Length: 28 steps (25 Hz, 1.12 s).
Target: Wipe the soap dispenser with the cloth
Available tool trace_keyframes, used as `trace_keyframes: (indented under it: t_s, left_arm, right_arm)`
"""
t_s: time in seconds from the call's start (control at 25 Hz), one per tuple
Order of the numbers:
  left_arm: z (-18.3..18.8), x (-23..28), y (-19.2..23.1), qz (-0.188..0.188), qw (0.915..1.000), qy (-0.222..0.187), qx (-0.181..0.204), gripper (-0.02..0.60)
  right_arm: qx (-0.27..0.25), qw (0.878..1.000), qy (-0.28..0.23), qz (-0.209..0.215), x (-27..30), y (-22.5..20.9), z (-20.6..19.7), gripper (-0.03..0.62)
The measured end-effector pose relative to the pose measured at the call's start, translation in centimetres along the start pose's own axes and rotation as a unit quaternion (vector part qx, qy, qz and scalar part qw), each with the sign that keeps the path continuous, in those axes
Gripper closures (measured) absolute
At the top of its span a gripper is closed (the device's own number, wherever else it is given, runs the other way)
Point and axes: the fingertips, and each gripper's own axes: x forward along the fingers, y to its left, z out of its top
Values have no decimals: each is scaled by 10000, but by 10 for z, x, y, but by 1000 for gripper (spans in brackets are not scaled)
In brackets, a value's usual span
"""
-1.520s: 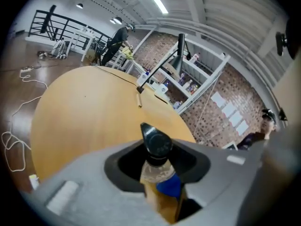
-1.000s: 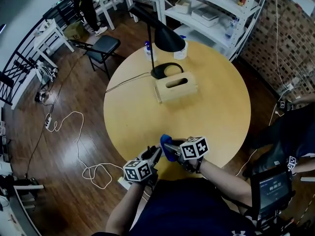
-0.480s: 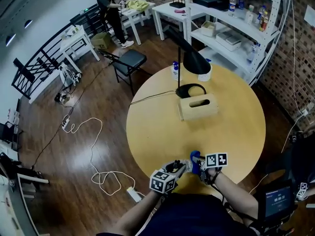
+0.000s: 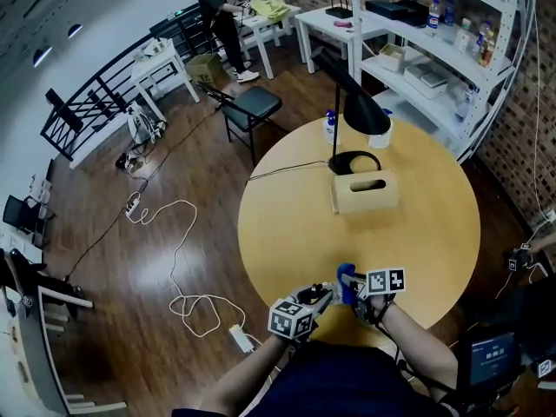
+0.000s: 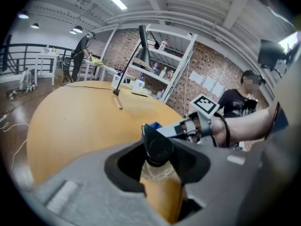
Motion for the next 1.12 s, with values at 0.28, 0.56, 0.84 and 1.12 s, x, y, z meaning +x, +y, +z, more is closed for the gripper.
trace_keyframes:
  t_s: [0.28, 0.56, 0.84, 1.12]
  left_arm:
    - [19, 14, -35, 51, 9967, 317, 747, 433]
    - [1, 57, -42, 220, 9873, 538, 1476, 430]
    - [4, 48, -39, 650, 9852, 388, 1540, 428]
    - [8, 39, -58, 661, 9904, 198, 1194, 327]
  right_arm:
    - [-148, 9947, 433, -926, -10, -63, -23, 513]
    - [-495, 9854, 306, -1599, -69, -86, -36, 513]
    - [-1038, 9678, -395, -2259, -142, -80, -10, 513]
    - [-1534, 9540, -252, -2563, -151, -82, -20, 510]
